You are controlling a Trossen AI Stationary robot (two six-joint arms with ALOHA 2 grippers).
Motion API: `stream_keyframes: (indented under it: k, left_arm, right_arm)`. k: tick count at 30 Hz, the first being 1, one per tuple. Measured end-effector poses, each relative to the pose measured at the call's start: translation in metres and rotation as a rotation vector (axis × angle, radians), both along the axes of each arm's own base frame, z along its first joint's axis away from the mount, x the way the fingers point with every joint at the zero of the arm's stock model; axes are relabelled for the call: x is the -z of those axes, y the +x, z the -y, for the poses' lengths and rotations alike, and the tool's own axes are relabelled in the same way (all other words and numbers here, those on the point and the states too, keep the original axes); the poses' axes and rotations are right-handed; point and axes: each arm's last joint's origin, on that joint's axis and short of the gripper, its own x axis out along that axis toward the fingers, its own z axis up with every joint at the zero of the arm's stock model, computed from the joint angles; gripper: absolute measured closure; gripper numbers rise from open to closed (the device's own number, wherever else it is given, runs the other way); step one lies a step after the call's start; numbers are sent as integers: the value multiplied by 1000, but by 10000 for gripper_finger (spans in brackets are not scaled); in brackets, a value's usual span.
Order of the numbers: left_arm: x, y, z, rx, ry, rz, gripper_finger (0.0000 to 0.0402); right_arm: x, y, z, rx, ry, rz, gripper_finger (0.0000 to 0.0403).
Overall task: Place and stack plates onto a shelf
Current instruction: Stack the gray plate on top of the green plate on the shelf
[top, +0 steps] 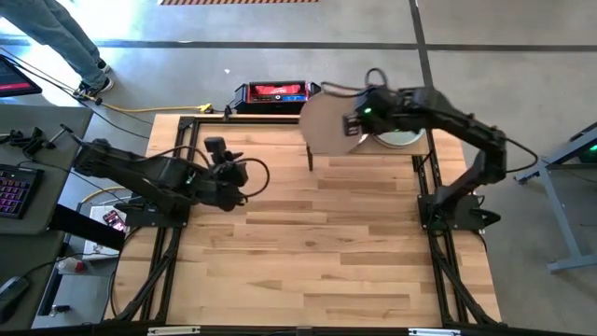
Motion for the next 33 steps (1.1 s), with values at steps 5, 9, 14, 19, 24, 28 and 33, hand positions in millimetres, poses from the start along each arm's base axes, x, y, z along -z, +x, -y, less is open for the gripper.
stream_keyframes:
  k: [5,9,14,19,24,28,33]
  left_arm:
    - [-5,-6,-2,-10,-40,48,275]
    - [-6,-8,-2,-10,-42,54,275]
    - [-6,-8,-2,2,-31,36,275]
    - [-6,-8,-4,-5,-29,35,275]
    - [-6,-6,-12,-40,-23,29,275]
    - [-6,-5,-21,-82,-20,29,275]
    - [-6,-5,-32,-133,-18,29,275]
  right_arm:
    - [-9,-37,-2,72,-30,32,403]
    - [-3,-65,-7,145,-25,54,403]
    - [11,-104,-13,265,-12,130,403]
    - [25,-135,-20,377,-12,224,403]
    - [42,-158,-26,484,9,269,403]
    - [57,-170,-27,591,8,295,403]
    - [73,-177,-24,710,-10,335,403]
